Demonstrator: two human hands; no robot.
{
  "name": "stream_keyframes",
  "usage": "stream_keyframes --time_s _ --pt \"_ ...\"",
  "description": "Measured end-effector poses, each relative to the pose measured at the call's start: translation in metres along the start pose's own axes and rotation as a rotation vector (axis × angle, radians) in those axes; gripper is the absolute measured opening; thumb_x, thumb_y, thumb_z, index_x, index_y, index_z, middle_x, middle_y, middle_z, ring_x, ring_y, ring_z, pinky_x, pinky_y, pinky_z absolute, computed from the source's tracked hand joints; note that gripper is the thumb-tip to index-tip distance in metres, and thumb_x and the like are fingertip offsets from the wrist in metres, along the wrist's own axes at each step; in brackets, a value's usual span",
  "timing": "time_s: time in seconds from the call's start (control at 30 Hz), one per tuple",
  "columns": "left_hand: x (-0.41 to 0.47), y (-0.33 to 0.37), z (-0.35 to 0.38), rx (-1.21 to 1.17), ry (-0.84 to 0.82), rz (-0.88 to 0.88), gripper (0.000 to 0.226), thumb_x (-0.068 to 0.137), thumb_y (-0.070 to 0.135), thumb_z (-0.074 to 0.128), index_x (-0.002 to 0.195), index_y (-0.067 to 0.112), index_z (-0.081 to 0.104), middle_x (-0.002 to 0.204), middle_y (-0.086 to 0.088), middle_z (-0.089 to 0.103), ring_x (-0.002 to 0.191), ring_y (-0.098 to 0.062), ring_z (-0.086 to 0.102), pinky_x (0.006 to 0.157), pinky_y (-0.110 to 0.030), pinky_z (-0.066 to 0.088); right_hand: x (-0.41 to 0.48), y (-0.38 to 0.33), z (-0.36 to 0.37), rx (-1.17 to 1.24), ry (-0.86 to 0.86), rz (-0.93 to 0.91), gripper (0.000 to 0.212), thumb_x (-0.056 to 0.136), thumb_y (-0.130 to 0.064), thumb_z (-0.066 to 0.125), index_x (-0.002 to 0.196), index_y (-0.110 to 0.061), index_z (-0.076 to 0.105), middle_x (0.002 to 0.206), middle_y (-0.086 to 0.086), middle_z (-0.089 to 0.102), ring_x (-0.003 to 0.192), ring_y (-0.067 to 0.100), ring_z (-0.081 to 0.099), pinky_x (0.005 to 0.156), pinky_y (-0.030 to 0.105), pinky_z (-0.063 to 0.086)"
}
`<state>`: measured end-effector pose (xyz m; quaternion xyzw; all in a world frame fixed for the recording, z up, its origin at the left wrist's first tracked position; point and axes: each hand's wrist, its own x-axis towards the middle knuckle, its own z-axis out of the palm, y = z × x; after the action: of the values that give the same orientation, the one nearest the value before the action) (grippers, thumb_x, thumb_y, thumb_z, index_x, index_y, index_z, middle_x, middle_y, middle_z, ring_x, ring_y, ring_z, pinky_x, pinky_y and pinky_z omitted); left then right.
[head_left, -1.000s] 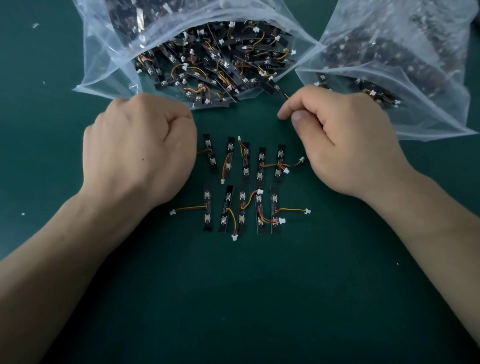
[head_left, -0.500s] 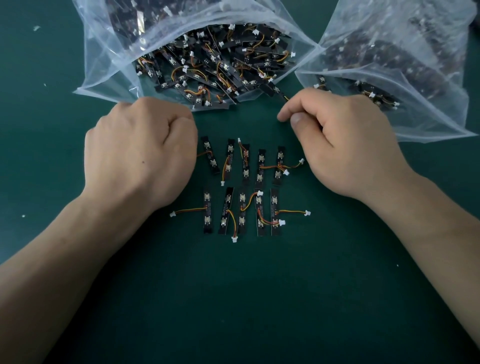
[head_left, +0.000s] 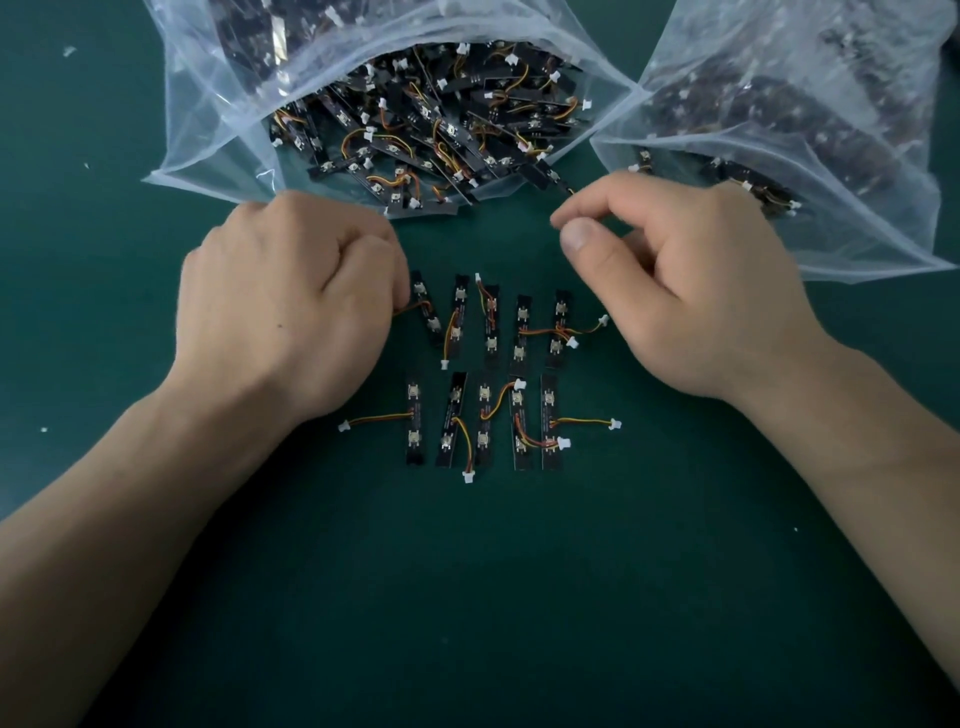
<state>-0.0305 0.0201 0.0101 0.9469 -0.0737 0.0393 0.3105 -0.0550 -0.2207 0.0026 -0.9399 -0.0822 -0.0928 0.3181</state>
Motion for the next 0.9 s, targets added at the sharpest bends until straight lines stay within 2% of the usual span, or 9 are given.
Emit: stream_keyframes --time_s 0.07,0.13,0.2,0.27,0.4,0.57,0.67,0.77,0.9 --pt "0.0 0.0 -0.001 -0.1 -0.098 0.075 0.03 0.076 0.026 0.044 0.072 0.032 0.073 0.056 0.006 0.058 0.057 -0.014 0.052 0.06 -0.033 0.039 -0.002 -0.004 -0.001 -0.01 -0.039 -0.034 0.033 0.103 -0.047 0.049 0.112 -0.025 0.072 0.048 -0.005 0.056 0.05 0.017 0.056 0.053 0.026 0.038" --pt "-0.001 0.001 -0.002 -0.146 -0.195 0.157 0.032 0.078 0.021 0.046 0.076 0.035 0.075 0.055 0.005 0.058 0.054 -0.015 0.051 0.058 -0.031 0.038 -0.002 -0.008 -0.001 -0.016 -0.068 -0.06 0.045 0.103 -0.055 0.044 0.121 -0.023 0.07 0.048 -0.007 0.056 0.05 0.012 0.057 0.054 0.027 0.038" --pt "-0.001 0.001 -0.003 -0.156 -0.263 0.219 0.037 0.079 0.019 0.046 0.082 0.038 0.078 0.058 0.004 0.061 0.058 -0.016 0.054 0.06 -0.033 0.044 -0.003 -0.011 -0.001 -0.041 -0.091 -0.08 0.054 0.101 -0.063 0.042 0.129 -0.022 0.065 0.047 -0.011 0.051 0.047 0.006 0.053 0.056 0.026 0.032" --pt "0.0 0.0 -0.004 -0.158 -0.307 0.27 0.042 0.08 0.018 0.046 0.09 0.042 0.08 0.063 0.011 0.063 0.062 -0.014 0.057 0.063 -0.033 0.044 -0.004 -0.015 0.001 -0.114 -0.126 -0.097 0.064 0.096 -0.072 0.04 0.134 -0.025 0.06 0.051 -0.01 0.053 0.049 0.003 0.049 0.057 0.029 0.037" --pt "0.003 -0.002 -0.004 -0.15 -0.401 0.386 0.051 0.084 0.013 0.046 0.11 0.041 0.081 0.076 0.02 0.065 0.076 -0.015 0.063 0.073 -0.04 0.051 -0.008 -0.021 0.007 -0.26 -0.143 -0.089 0.073 0.087 -0.084 0.04 0.134 -0.031 0.057 0.061 -0.012 0.051 0.061 0.009 0.05 0.059 0.034 0.043" --pt "0.001 -0.006 0.001 -0.136 -0.336 0.386 0.054 0.085 0.014 0.044 0.129 0.036 0.068 0.079 0.011 0.068 0.073 -0.013 0.063 0.072 -0.038 0.052 -0.008 -0.023 0.012 -0.241 -0.094 -0.017 0.058 0.085 -0.079 0.047 0.124 -0.039 0.061 0.06 -0.013 0.047 0.062 0.009 0.051 0.06 0.033 0.044" --pt "-0.001 -0.008 0.001 -0.164 -0.308 0.411 0.047 0.085 0.011 0.047 0.124 0.032 0.064 0.08 0.008 0.067 0.07 -0.016 0.06 0.066 -0.036 0.049 -0.007 -0.02 0.011 -0.201 -0.076 -0.005 0.046 0.088 -0.07 0.054 0.124 -0.041 0.062 0.059 -0.013 0.049 0.06 0.0 0.049 0.058 0.031 0.043" --pt "-0.003 -0.006 0.002 -0.16 -0.28 0.549 0.035 0.088 0.003 0.053 0.114 0.02 0.071 0.084 0.008 0.062 0.074 -0.013 0.057 0.069 -0.038 0.048 -0.008 -0.019 0.011 -0.204 -0.075 -0.025 0.039 0.093 -0.062 0.06 0.125 -0.041 0.06 0.064 -0.017 0.047 0.061 0.003 0.047 0.057 0.031 0.04" --pt "-0.015 0.004 0.007 -0.15 -0.308 0.827 0.025 0.093 0.01 0.057 0.104 0.011 0.079 0.103 0.0 0.063 0.087 -0.028 0.058 0.083 -0.043 0.048 -0.008 -0.019 0.011 -0.182 -0.076 -0.038 0.024 0.095 -0.055 0.062 0.108 -0.035 0.066 0.073 -0.018 0.045 0.074 0.008 0.049 0.059 0.033 0.04"
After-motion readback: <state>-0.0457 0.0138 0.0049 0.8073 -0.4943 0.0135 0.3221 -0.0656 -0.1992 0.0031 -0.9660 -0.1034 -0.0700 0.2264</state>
